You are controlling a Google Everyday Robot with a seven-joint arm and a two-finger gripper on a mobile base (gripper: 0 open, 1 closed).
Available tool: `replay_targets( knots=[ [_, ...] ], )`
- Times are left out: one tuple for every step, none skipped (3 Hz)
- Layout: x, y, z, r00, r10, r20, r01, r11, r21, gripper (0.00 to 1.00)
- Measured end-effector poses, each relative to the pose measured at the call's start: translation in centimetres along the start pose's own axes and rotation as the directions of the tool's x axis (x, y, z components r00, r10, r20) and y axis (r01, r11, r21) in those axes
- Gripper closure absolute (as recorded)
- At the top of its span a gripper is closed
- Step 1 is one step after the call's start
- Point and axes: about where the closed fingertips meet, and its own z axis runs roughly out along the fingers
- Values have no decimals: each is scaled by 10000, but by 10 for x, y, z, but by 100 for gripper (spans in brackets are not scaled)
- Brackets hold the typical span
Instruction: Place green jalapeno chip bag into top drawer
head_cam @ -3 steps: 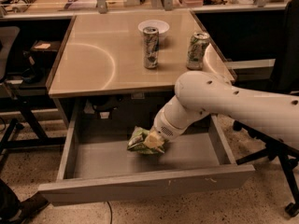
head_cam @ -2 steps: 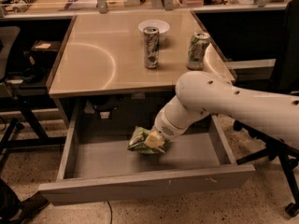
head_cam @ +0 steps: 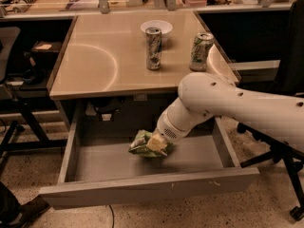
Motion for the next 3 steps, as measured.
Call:
replay_targets(
  knots=[
    [0,0,0,10000,0,0,0,10000,0,11],
    [0,0,0,10000,-1,0,1,10000,0,0],
    [0,0,0,10000,-1,0,1,10000,0,0]
  ],
)
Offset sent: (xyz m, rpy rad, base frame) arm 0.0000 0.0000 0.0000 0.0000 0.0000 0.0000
